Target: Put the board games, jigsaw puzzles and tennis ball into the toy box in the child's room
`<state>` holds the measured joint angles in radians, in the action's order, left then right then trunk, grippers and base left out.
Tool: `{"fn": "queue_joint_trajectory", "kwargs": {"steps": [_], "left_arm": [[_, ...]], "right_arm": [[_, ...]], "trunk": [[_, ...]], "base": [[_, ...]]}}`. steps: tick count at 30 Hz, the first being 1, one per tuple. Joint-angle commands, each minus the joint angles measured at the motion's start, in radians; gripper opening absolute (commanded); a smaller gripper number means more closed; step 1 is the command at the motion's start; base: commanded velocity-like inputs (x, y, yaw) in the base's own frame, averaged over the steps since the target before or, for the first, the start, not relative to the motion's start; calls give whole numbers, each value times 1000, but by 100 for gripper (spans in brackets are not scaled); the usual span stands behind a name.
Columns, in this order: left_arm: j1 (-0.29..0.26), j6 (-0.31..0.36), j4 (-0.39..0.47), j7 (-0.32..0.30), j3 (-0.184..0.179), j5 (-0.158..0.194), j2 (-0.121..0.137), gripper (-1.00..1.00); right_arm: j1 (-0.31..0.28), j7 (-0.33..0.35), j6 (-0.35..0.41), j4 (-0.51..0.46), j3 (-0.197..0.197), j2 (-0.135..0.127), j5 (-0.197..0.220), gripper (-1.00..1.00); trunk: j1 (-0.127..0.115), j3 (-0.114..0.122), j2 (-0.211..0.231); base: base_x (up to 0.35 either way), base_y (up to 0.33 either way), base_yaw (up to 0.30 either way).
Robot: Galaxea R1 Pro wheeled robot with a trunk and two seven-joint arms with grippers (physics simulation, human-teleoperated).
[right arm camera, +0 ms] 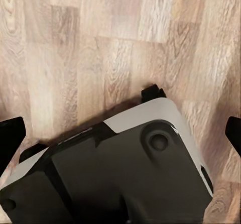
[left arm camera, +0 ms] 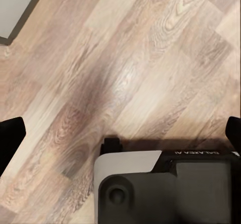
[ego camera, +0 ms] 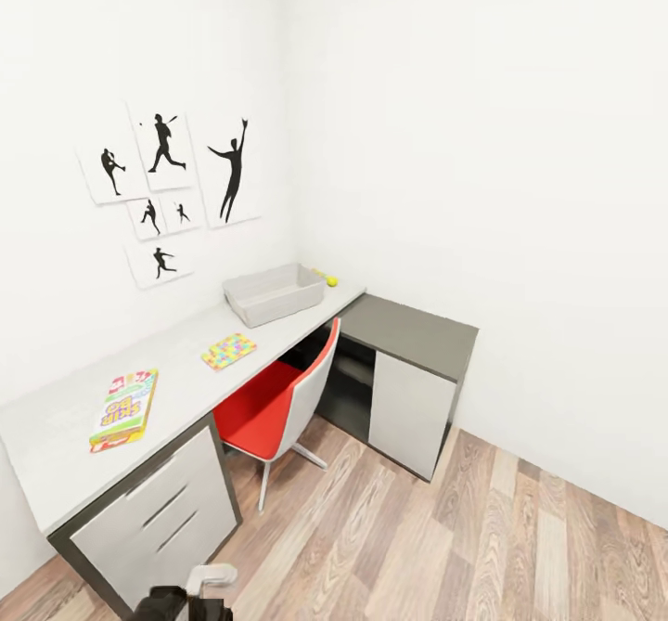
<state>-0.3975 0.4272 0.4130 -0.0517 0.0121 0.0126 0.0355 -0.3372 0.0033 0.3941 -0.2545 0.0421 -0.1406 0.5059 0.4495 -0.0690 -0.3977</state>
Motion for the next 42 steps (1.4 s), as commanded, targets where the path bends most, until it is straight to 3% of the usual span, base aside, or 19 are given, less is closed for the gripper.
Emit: {"fn": "queue_joint_trajectory", "kwargs": {"steps": [1,2,5,6,11,17,27,31,36,42], "left_arm": [[-14,54,33,-15,2,1,0,100],[-33,139,95,-42,2,1,-2,100],[-50,249,198,-86,2,1,-3,100],[-57,309,268,-114,2,1,-4,100],[-66,432,416,-183,0,1,-3,100],[-68,477,466,-231,0,1,-3,100],[-69,490,479,-265,-3,1,-4,100],[-69,492,479,-295,-2,1,-3,100],[-69,493,480,-375,-2,0,0,100],[-69,492,480,-486,-5,-1,3,100]], "right_arm": [[-9,-1,40,-21,9,-10,9,100],[-20,-1,88,-64,22,-28,23,100],[-29,-3,136,-141,49,-50,45,100],[-31,-4,165,-194,70,-59,57,100],[-26,-5,257,-332,125,-65,68,100],[-24,-1,295,-437,145,-63,73,100],[-25,41,271,-475,169,-60,82,100],[-25,97,262,-478,209,-62,93,100],[-26,204,269,-510,281,-67,105,100],[-20,323,350,-620,323,-68,107,100]], "trunk": [[1,-3,-2],[1,-4,-2],[1,-5,-2],[1,-6,-2],[1,-10,-2],[1,-16,-2],[1,-26,-2],[1,-30,-2],[1,-35,-2],[1,-42,-2]], "base": [[0,0,-273],[0,0,-273],[0,0,-273],[0,0,-264],[0,0,-250],[0,0,-230],[0,0,-224],[0,0,-224],[0,0,-223],[0,0,-210]]}}
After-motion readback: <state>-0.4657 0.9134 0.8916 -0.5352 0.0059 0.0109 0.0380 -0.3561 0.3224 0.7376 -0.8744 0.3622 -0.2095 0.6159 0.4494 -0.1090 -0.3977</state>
